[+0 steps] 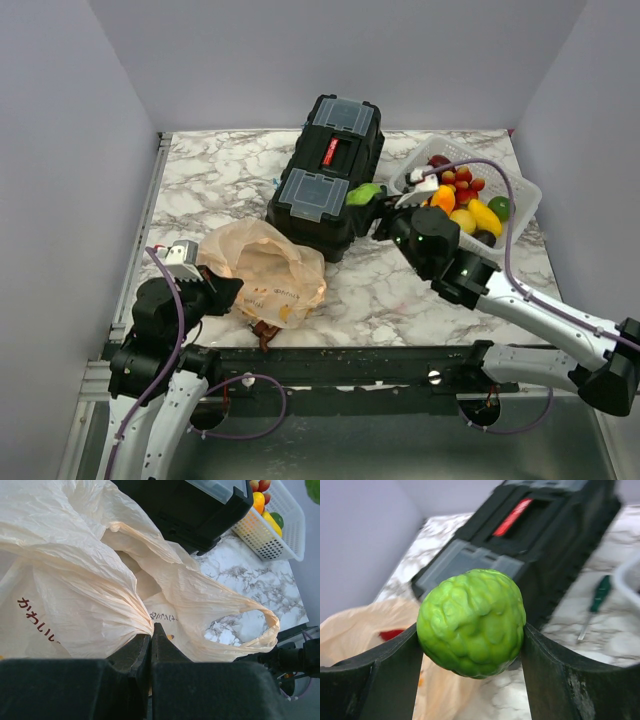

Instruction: Take the fake fruits out of the plastic bag

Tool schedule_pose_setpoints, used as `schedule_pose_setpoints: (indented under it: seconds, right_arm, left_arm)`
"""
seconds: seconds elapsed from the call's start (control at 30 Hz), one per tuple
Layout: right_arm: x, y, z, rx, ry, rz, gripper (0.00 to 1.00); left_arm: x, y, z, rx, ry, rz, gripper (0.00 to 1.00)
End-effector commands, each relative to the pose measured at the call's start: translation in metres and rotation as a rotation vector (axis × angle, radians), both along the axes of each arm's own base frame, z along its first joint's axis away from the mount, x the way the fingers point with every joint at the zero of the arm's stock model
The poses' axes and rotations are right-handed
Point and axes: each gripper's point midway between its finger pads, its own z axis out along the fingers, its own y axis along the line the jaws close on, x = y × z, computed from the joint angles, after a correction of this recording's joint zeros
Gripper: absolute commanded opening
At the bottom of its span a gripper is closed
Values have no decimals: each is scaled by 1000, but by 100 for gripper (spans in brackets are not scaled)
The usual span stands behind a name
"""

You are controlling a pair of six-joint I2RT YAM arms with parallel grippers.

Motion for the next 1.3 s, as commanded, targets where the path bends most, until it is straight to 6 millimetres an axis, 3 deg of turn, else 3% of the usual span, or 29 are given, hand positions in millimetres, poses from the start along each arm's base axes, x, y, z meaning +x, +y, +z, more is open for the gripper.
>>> schedule_pose_setpoints:
  seconds: [0.0,0.33,0.47,0.77,1.27]
  right_arm:
    - [22,-69,-22,-94,42,-215,1]
    - [84,-171,-75,-189,233,-500,1]
    - [107,-222,-95,-162,359,-621,1]
    - [127,-310,-125,-45,467,-793,1]
    - [146,-375,-183,-42,594,-974,2]
  left_arm:
    - [1,2,2,-6,-22,14,0]
    - [1,-1,1,-4,-14,-2,0]
    - [0,0,2,-6,-20,4,0]
    - [1,1,2,-5,-25,4,0]
    - [2,1,2,-3,-21,5,0]
